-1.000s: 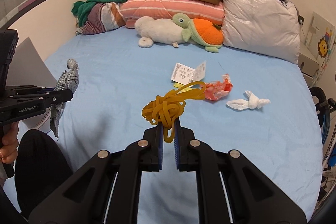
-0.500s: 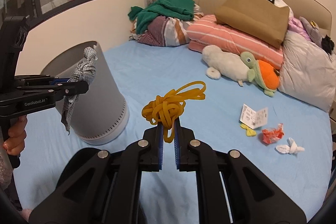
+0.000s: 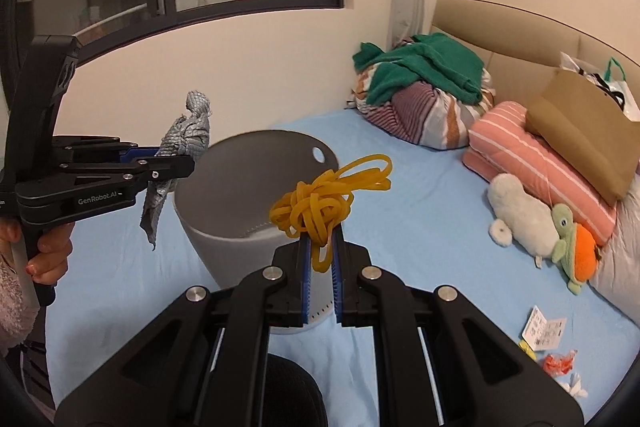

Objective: Collect trash
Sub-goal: 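Carry grey cloth and rubber band to the grey bin and open both tools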

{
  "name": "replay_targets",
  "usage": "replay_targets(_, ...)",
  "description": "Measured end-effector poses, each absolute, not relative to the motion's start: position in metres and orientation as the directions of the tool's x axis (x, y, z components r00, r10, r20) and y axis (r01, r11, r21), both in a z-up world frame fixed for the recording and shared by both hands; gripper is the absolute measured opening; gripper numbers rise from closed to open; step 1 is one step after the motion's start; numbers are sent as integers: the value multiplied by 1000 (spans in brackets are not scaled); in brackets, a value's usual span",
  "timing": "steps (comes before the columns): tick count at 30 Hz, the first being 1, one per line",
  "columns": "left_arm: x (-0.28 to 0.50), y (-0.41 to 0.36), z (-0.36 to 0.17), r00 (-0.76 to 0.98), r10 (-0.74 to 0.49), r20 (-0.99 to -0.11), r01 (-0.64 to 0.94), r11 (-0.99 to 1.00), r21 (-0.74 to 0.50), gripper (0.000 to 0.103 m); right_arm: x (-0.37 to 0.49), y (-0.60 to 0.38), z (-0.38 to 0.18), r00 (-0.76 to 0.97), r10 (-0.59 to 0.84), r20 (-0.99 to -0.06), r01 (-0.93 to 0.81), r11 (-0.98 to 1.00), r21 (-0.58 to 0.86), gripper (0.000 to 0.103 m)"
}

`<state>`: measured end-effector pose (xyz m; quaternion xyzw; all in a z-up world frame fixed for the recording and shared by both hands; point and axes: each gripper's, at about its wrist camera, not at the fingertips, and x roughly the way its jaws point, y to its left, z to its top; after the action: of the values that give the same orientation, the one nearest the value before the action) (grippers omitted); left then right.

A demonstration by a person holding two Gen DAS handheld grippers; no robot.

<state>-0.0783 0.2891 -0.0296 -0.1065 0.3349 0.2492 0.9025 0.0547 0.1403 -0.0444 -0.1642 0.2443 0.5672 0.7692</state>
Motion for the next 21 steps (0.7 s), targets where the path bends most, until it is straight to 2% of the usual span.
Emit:
replay_targets(9,-92,315,-22,630,433,-645,-563,827,5,19,34,202,-30,149,807,-571,-980,198,25,8)
replay_targets(12,-90,321,-21,629,444,-638,-563,826,19,22,30,215,-28,131,806,-577,-982,184,33,8)
replay_targets(13,-88,321,-21,632,447,-633,-556,830,32,23,30,220,-27,127,805,-579,-983,179,33,9)
replay_targets(14,-85,321,-21,632,452,-630,-548,835,49,25,30,225,-26,127,802,-584,-983,179,31,17)
replay_targets(15,-79,321,-23,626,457,-631,-542,837,69,37,31,231,-24,131,799,-587,-983,182,28,25)
replay_targets(16,-75,324,-23,622,462,-633,-542,837,79,61,31,235,-22,143,797,-587,-981,192,22,45)
replay_targets(17,-71,326,-24,618,470,-631,-547,833,85,71,32,239,-20,167,798,-578,-977,211,10,57)
replay_targets(21,-62,334,-30,608,458,-648,-549,833,74,73,43,247,-15,187,798,-573,-970,244,24,57)
